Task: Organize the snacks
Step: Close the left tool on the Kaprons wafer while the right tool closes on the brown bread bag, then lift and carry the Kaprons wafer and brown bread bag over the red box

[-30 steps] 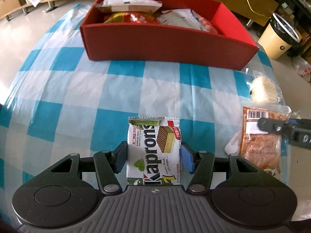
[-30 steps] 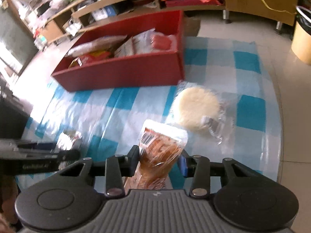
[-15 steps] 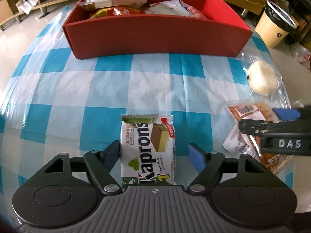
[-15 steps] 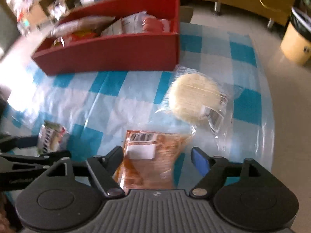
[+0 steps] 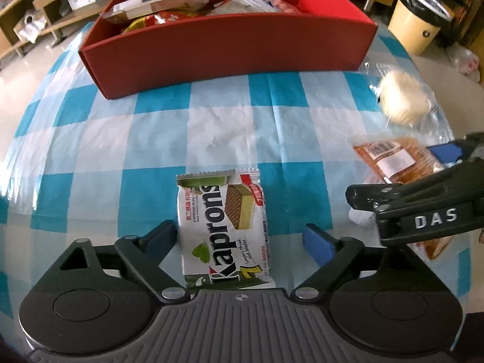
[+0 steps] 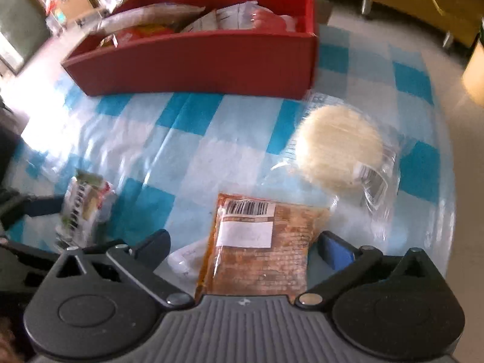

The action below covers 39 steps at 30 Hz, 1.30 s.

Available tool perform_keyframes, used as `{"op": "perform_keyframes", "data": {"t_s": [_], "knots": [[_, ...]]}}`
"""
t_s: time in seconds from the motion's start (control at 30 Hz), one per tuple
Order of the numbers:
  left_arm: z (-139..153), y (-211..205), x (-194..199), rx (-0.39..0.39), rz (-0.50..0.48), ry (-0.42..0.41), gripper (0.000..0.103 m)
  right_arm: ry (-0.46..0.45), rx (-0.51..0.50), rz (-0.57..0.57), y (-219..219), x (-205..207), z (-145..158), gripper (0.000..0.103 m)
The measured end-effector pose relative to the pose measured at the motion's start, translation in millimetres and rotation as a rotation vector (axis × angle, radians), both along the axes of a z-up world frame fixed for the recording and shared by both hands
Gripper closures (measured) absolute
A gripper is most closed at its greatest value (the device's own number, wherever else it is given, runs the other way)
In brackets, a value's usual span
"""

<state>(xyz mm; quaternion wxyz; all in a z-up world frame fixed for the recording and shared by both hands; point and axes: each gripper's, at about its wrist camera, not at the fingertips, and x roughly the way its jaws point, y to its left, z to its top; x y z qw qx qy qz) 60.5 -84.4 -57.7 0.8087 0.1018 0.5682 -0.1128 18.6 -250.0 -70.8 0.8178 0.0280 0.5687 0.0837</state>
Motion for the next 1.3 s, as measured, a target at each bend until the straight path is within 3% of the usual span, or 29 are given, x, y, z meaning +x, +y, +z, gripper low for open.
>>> {"op": "perform_keyframes", "data": {"t_s": [0.1,0.2,0.3,0.33,0.4,0.47,0.93,1.3], "knots": [[-1.3,1.6,1.6,0.008,0.005,-0.009,0.007,-0.017,-0.016,-0.004,1.2,-0.5,-1.0,0.000],[2.1,6.0,0.9,0.011,0.016,-0.025,0.017,-0.044,0.031,-0.022,-11.9,-3.5,-0.3,0.002],[6.6,12.9,2.4,0.009,0.036,-0.038,0.030,-0.060,-0.045,-0.002,-11.3,-9.0,5.1,0.027],[8.4,15.3,3.2,0.004,0.046,-0.038,0.036,-0.062,-0.066,0.004,-10.3,-11.9,5.6,0.031],[12.6,20.5,4.9,-0.024,0.067,-0.027,0.038,-0.061,-0.055,-0.004,-11.4,-15.9,9.3,0.042],[12.7,26.8,6.2,-0.066,0.094,-0.009,0.038,-0.065,-0.058,-0.003,-11.4,-16.8,12.9,0.046],[35.7,35.8,2.6,-0.164,0.139,-0.065,0.038,-0.179,0.065,-0.103,-31.1,-26.2,55.7,0.050],[49.2,25.5,14.2,-0.189,0.150,-0.112,0.038,-0.230,0.125,-0.083,-19.8,-15.8,72.3,0.051]]}}
